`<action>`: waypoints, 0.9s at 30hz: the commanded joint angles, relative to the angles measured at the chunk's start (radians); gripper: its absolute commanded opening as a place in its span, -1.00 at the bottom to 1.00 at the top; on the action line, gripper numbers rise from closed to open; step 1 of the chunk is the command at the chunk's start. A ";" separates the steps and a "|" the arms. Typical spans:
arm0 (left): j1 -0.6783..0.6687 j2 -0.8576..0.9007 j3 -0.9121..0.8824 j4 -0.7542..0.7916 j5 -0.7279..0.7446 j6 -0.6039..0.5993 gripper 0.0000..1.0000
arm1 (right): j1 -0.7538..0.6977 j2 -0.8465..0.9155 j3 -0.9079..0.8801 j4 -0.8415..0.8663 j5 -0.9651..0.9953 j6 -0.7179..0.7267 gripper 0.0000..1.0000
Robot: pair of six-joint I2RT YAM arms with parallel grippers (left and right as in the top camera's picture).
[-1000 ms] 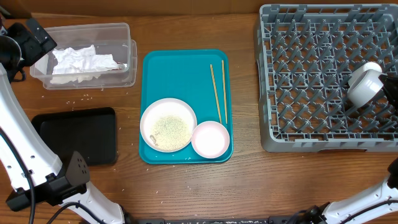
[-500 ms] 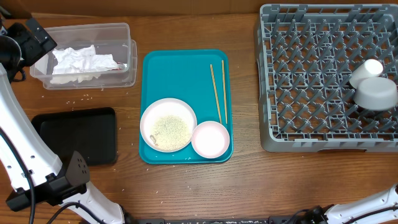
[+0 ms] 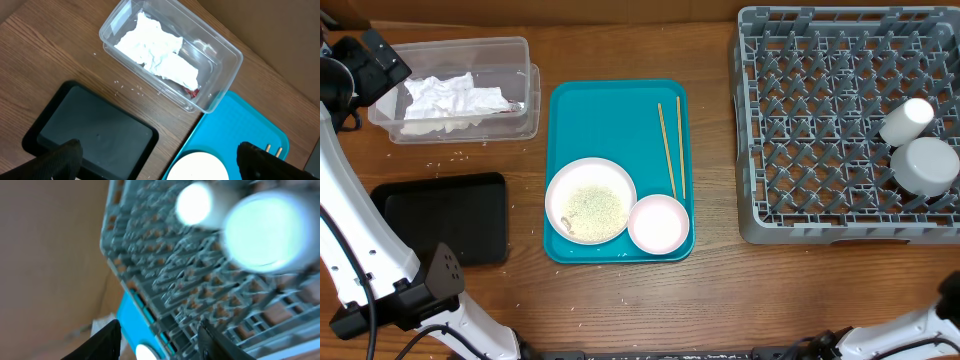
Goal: Sort waste into correct bins and load items into the dishwasher
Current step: 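Open the right gripper and lift it away from the bowl, then lower the right gripper onto one wooden chopstick and grasp it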
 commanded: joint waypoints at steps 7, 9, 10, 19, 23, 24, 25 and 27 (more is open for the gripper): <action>0.003 -0.003 -0.003 0.001 -0.007 0.019 1.00 | 0.466 -0.080 0.012 -0.077 0.095 -0.071 0.00; 0.002 -0.003 -0.003 0.001 -0.007 0.019 1.00 | 0.587 -0.080 0.002 -0.063 0.143 -0.048 -0.01; 0.003 -0.003 -0.003 0.001 -0.007 0.019 1.00 | 0.653 -0.080 0.000 -0.048 0.180 -0.029 0.02; 0.003 -0.003 -0.003 0.001 -0.007 0.019 1.00 | 1.151 -0.030 -0.002 0.210 0.766 0.241 1.00; 0.003 -0.003 -0.003 0.001 -0.007 0.019 1.00 | 1.271 0.039 -0.002 0.339 0.857 0.260 0.82; 0.003 -0.003 -0.003 0.001 -0.007 0.019 1.00 | 1.293 0.063 -0.002 0.373 0.863 0.261 0.72; 0.003 -0.003 -0.003 0.001 -0.007 0.019 1.00 | 1.308 0.083 -0.002 0.399 0.863 0.261 0.56; 0.003 -0.004 -0.003 0.001 -0.007 0.019 1.00 | 1.337 0.130 -0.002 0.448 0.866 0.269 0.29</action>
